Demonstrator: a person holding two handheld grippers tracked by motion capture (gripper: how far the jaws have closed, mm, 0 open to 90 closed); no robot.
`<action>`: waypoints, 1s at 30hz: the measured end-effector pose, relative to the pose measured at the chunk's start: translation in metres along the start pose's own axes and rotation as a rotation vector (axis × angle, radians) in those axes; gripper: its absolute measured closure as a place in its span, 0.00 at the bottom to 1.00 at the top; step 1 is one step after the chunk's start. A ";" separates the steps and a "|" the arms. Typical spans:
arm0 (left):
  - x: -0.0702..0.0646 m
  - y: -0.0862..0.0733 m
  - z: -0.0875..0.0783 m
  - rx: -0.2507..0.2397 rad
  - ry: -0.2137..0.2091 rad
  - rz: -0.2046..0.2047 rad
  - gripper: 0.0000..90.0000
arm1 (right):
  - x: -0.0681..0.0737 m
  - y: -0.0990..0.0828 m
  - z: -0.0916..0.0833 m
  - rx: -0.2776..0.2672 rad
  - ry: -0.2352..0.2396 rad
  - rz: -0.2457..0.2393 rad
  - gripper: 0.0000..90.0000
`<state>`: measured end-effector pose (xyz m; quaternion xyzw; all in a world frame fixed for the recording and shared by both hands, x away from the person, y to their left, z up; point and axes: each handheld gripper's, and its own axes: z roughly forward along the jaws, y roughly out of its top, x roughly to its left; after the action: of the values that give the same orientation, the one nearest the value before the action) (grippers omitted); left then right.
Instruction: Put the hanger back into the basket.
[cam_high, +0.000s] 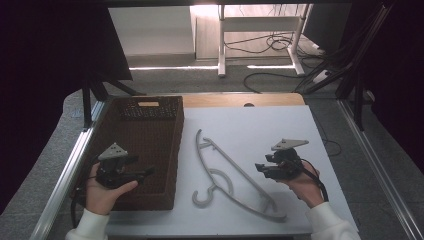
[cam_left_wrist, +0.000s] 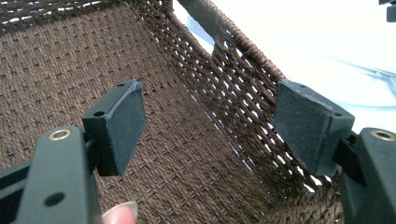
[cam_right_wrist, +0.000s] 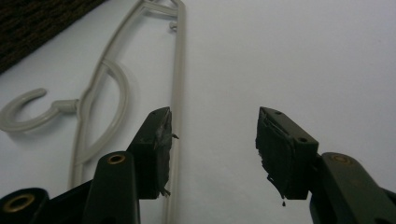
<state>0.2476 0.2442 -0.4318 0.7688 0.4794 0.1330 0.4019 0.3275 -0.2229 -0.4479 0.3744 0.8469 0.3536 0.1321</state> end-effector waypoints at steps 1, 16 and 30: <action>0.000 0.000 0.000 -0.002 -0.001 0.000 0.28 | 0.002 0.003 0.001 0.012 0.008 0.002 0.53; -0.001 -0.001 0.000 0.005 -0.001 0.004 0.28 | 0.040 0.038 0.049 0.158 0.106 -0.080 0.55; -0.002 -0.002 0.001 0.006 0.000 0.004 0.28 | 0.063 0.045 0.086 0.282 0.131 -0.138 0.57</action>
<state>0.2463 0.2427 -0.4333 0.7710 0.4781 0.1327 0.3992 0.3504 -0.1127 -0.4756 0.3064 0.9186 0.2450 0.0469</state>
